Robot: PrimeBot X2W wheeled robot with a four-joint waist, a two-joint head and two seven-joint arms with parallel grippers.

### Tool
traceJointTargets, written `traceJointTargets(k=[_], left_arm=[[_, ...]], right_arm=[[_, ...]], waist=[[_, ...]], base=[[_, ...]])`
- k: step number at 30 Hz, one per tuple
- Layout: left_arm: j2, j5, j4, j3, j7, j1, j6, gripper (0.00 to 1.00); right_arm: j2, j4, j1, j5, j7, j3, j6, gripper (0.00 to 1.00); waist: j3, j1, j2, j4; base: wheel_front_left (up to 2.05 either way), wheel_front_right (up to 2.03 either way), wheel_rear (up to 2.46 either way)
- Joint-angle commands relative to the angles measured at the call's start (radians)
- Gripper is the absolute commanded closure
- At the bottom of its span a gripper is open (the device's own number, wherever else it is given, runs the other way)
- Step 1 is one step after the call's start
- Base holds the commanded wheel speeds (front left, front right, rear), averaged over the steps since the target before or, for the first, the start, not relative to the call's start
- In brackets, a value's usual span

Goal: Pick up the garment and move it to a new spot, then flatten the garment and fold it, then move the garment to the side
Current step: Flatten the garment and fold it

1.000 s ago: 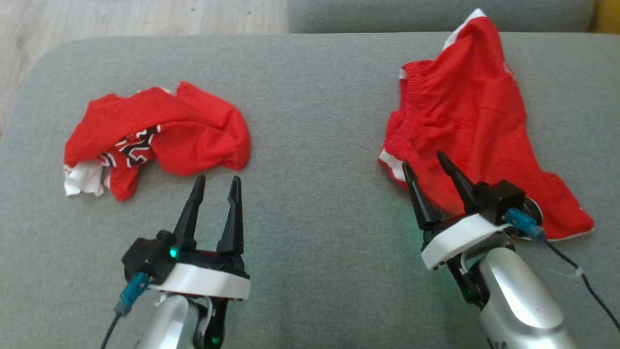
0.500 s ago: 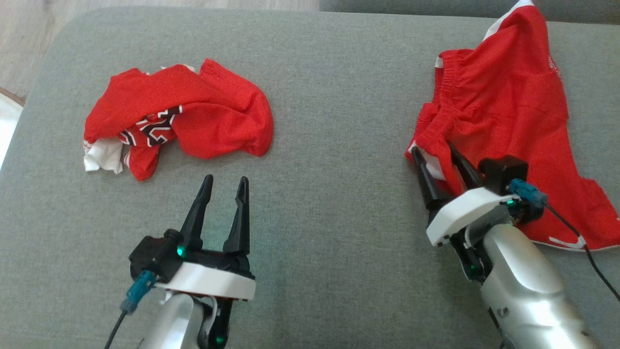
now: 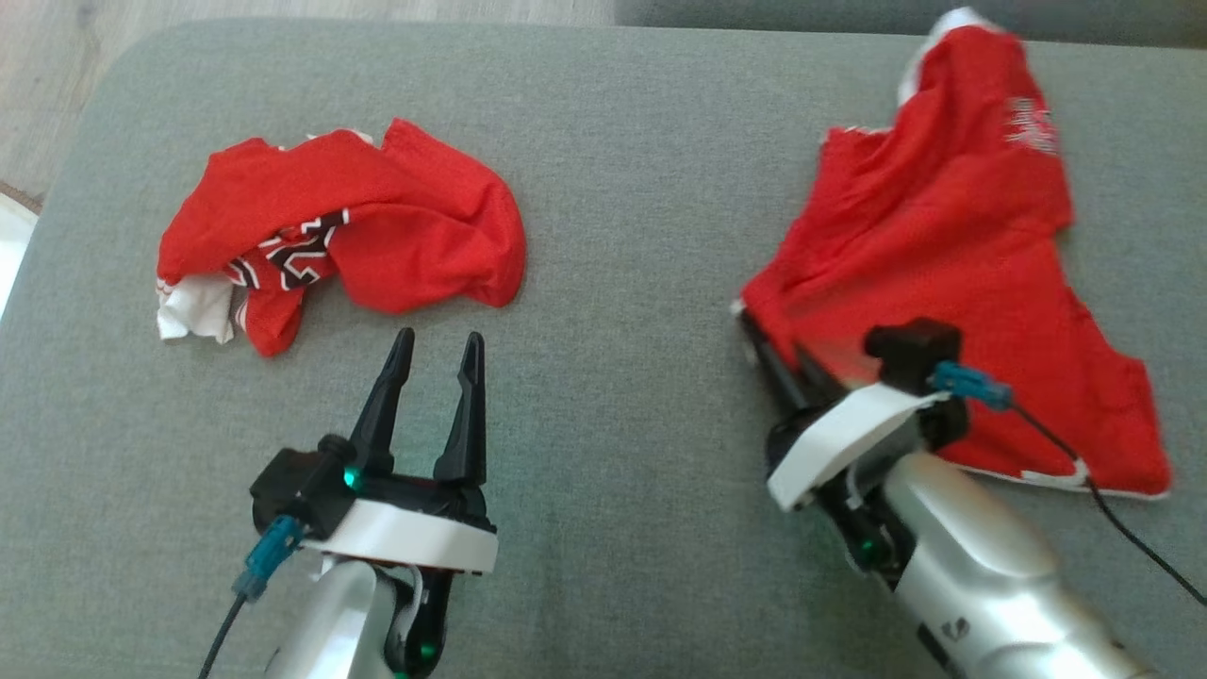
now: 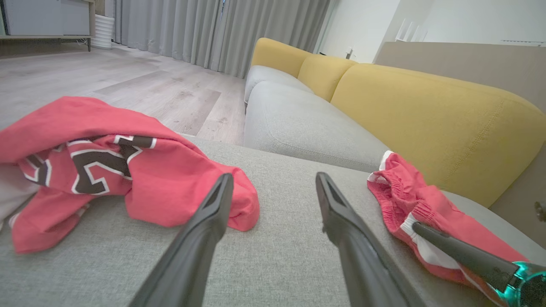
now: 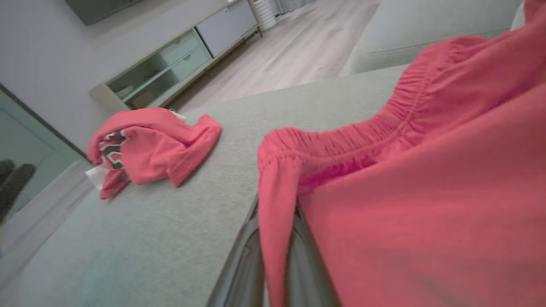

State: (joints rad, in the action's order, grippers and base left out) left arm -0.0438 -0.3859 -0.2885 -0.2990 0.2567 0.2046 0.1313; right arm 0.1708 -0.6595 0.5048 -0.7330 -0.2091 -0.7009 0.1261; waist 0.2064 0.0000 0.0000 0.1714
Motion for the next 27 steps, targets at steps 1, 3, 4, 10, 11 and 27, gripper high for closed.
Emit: traceJointTargets(k=[1, 3, 4, 10, 11, 27], left_arm=[[-0.006, 0.001, 0.024, 0.027, 0.005, 0.03, -0.002, 0.0], [-0.006, 0.002, 0.023, 0.028, 0.005, 0.029, -0.002, 0.0], [-0.006, 0.002, 0.022, 0.028, 0.005, 0.028, -0.002, 0.0], [-0.006, 0.003, 0.021, 0.031, 0.005, 0.023, -0.002, 0.0], [-0.006, 0.003, 0.021, 0.033, 0.005, 0.02, -0.002, 0.0], [-0.006, 0.025, 0.024, 0.085, 0.005, -0.007, -0.004, 0.0]], right_arm=[[0.002, 0.051, 0.023, -0.033, 0.0, -0.042, 0.005, 1.0], [0.023, 0.095, 0.023, -0.094, 0.012, -0.107, 0.005, 1.0], [0.033, 0.116, 0.023, -0.126, 0.018, -0.138, 0.005, 1.0], [0.08, 0.181, 0.036, -0.244, 0.05, -0.272, 0.005, 1.0], [0.095, 0.173, 0.047, -0.272, 0.056, -0.305, 0.005, 1.0], [0.205, 0.068, 0.082, -0.174, -0.048, -0.225, 0.005, 0.0]], waist=[[-0.004, 0.0, 0.0, -0.003], [-0.009, 0.0, 0.0, -0.005], [-0.012, 0.0, 0.0, -0.006], [-0.024, 0.0, 0.0, -0.009], [-0.029, 0.0, 0.0, -0.01], [-0.076, 0.0, 0.0, -0.081]], base=[[0.0, 0.0, 0.0], [0.0, 0.0, 0.0], [0.0, 0.0, 0.0], [0.0, 0.0, 0.0], [0.0, 0.0, 0.0], [0.0, 0.0, 0.0]])
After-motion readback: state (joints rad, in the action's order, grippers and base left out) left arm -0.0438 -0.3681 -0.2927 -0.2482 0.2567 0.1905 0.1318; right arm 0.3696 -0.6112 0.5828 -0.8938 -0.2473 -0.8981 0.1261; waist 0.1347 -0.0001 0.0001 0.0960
